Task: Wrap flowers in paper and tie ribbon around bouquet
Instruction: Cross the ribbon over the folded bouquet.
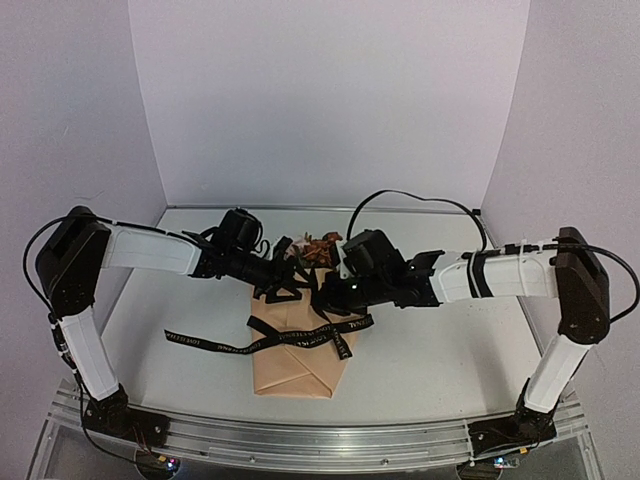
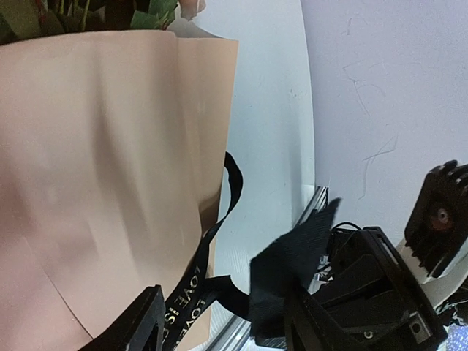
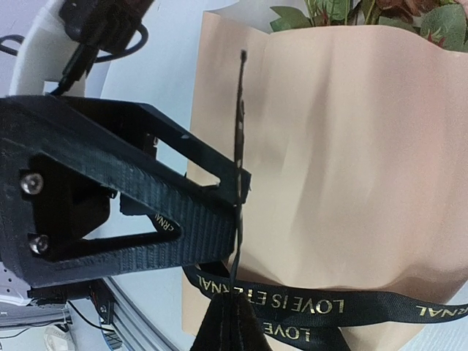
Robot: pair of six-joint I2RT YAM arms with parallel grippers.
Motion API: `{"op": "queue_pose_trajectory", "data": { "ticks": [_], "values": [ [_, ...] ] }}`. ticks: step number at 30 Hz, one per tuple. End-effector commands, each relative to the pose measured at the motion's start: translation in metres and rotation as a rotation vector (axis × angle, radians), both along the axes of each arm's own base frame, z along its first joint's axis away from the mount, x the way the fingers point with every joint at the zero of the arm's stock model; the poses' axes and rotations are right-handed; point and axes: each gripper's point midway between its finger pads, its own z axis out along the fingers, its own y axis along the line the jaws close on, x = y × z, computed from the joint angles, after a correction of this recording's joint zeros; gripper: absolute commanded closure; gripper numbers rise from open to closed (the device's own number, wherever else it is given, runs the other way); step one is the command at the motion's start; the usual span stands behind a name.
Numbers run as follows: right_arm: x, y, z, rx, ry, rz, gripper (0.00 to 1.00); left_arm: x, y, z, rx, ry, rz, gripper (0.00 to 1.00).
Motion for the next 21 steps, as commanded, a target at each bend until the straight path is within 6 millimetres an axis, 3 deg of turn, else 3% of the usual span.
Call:
{"op": "queue_pose_trajectory", "data": {
  "ticks": [1,6,11,19,21],
  "values": [
    [-0.002,0.004,0.024,0.037,-0.051,0.033,1.00,-0.006,-0.005,0.025,-0.106,-0.022,-0.016,0.41],
    [-0.009,0.015,0.032,0.107,-0.046,0.088,1.00,-0.011,-0.012,0.037,-0.194,-0.019,-0.050,0.43],
    [-0.008,0.014,0.031,0.115,-0.043,0.078,1.00,-0.015,-0.014,0.045,-0.268,-0.004,-0.061,0.56],
    [-0.003,0.007,0.021,0.101,-0.022,0.030,1.00,-0.016,-0.012,0.042,-0.272,0.020,-0.040,0.88],
    [-0.001,0.006,0.021,0.097,-0.021,0.017,0.91,-0.013,-0.012,0.036,-0.234,0.022,-0.034,0.99]
  ]
}}
